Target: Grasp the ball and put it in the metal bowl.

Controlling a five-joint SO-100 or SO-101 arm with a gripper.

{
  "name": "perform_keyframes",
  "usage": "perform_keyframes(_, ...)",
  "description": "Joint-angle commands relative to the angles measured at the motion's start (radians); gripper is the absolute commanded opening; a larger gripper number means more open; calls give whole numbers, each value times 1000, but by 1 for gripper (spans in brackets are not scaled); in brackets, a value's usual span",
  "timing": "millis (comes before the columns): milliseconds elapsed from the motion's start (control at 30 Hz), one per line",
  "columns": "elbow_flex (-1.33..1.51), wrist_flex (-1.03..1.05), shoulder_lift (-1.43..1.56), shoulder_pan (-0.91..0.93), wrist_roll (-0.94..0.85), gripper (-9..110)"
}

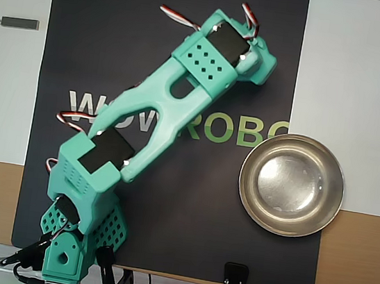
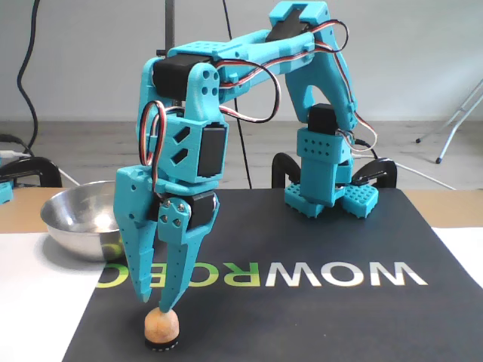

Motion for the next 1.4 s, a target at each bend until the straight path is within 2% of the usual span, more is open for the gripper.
perform_keyframes(0, -18, -3, 64, -6, 5, 30)
perform_keyframes(200, -18, 0, 64, -6, 5, 30)
perform_keyframes(367, -18, 0, 64, -6, 5, 43)
perform_keyframes(1367, -18, -3, 6, -5, 5, 43)
